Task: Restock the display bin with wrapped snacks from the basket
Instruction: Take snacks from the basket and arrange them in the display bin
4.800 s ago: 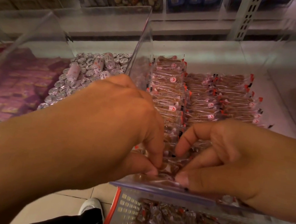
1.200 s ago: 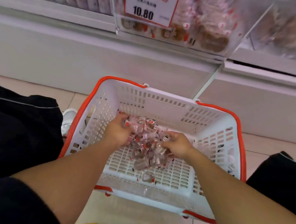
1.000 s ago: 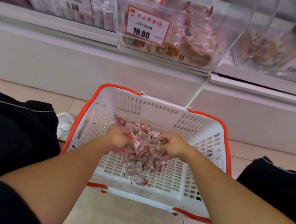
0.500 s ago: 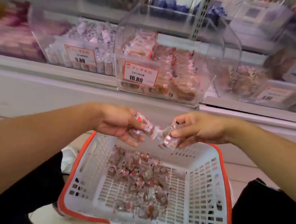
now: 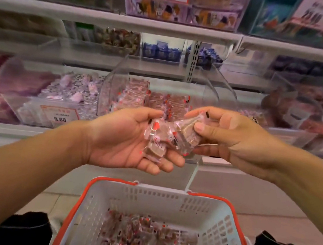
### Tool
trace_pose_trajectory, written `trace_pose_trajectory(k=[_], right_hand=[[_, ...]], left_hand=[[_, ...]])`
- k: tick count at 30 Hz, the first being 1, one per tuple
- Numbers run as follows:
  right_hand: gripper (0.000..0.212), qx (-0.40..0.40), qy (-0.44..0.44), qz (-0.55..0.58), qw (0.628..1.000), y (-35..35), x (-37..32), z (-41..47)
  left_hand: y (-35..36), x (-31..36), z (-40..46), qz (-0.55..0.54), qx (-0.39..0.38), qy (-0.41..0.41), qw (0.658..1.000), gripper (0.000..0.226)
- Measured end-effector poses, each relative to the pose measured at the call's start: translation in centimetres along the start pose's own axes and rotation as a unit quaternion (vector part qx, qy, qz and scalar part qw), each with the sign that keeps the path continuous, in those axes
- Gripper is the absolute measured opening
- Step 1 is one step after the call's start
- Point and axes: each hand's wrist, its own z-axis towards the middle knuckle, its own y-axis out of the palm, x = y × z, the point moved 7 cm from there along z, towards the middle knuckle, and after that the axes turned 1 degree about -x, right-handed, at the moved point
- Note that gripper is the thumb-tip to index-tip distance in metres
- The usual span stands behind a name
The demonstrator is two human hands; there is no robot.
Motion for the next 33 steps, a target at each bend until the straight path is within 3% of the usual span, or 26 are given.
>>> trace_pose_trajectory(k=[4,7,11,14,20,26,33], right_hand=[[0.033,0.007,-0.003,-0.03,1.0,-0.9,-0.4,0.4],[0.029,0.038,-0.018,0.002,0.999,-1.8,-1.1,0.7],[0.026,0.003,-0.036,-0.015,0.999,-1.9,-1.9,0.5],[0.029,-0.035,-0.045,-0.041,0.998,-0.8,-1.6,0.5],[0.042,-0.006,-0.114,-0.192,0.975,0.8,-2.1,-0.1],[0.06,-0.032,-0.083,-0.252,0.964,2.6,-0.6,-0.5],[0.071,-0.076,-0.066,-0.292,0.951,2.3,-1.7,-0.7]], left_hand=[[0.1,0.3,-0.1,-0.001,-0.027,0.009,1.0,0.037],[-0.5,0.7,0.1,-0.022,0.011,0.055,0.998,0.041],[-0.6,0.9,0.4,-0.02,0.047,0.075,0.996,0.029],[0.3,0.2,0.3,-0.017,0.008,0.038,0.999,0.04],[1.7,0.0,0.2,-0.02,-0.052,0.019,0.998,0.05],[1.3,0.1,0.0,0.005,-0.017,0.055,0.998,0.035],[1.0,0.8,-0.3,0.114,-0.002,0.035,0.993,0.047]])
